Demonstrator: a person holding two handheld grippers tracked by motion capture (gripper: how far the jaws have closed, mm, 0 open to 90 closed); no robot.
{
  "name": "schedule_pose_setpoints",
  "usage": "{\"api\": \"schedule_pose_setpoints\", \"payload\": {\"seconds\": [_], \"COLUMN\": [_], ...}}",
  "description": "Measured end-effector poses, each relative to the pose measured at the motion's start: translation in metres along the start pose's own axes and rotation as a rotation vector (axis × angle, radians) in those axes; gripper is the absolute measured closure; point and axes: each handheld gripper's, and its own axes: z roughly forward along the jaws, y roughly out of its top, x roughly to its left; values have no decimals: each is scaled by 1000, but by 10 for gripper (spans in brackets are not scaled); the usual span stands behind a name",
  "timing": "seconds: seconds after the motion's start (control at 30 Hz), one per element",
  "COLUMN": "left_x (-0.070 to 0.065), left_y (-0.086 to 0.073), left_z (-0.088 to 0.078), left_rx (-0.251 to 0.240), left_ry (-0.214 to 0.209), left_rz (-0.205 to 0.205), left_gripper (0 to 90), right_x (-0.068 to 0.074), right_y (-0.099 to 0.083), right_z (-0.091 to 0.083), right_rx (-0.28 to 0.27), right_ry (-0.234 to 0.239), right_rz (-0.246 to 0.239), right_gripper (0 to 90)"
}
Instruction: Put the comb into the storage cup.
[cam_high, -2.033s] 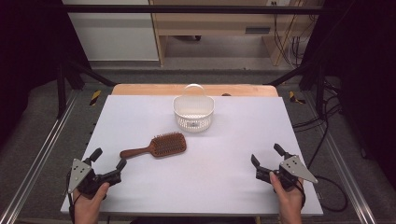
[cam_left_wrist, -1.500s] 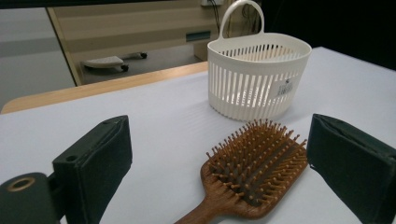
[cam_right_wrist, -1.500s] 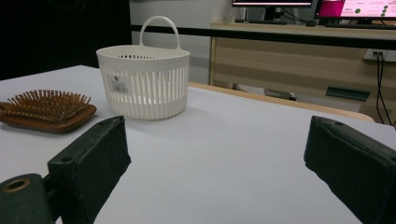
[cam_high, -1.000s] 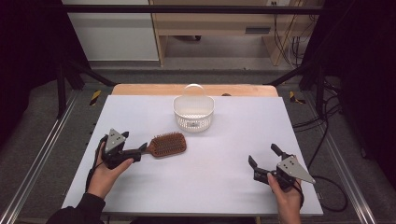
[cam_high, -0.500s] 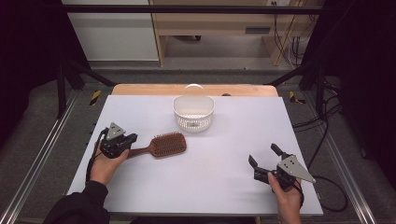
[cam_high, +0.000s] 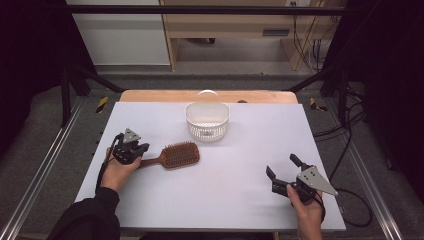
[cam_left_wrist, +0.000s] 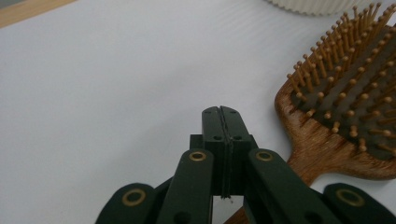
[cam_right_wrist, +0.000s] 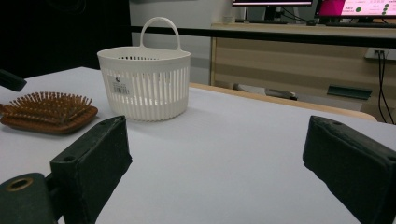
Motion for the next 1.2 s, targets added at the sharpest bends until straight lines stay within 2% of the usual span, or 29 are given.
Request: {"api": "schedule_pose_setpoints", "payload": {"seconds": [0.03, 0.13, 0.47, 0.73, 0.93, 1.2], "left_x": [0, 1, 1, -1, -2, -7], "left_y": [-1, -2, -3, -7, -13, -19], "left_z": [3, 6, 10, 11, 8, 0], "left_rx": [24, 50, 66, 125, 128, 135], "left_ry": [6, 3, -15, -22, -55, -67], "left_rz": [3, 3, 10, 27, 30, 46], "left_gripper": [898, 899, 899, 899, 899, 898], "right_x": [0, 0, -1, -2, -2, -3], "right_y": [0, 0, 0, 0, -1, 0], "right_z": [0, 0, 0, 0, 0, 0], "right_rx": [0, -2, 1, 6, 8, 5], "right_ry": [0, 1, 2, 6, 7, -1], "right_rz": [0, 2, 6, 11, 12, 17], "right_gripper": [74, 74, 74, 75, 75, 77]}}
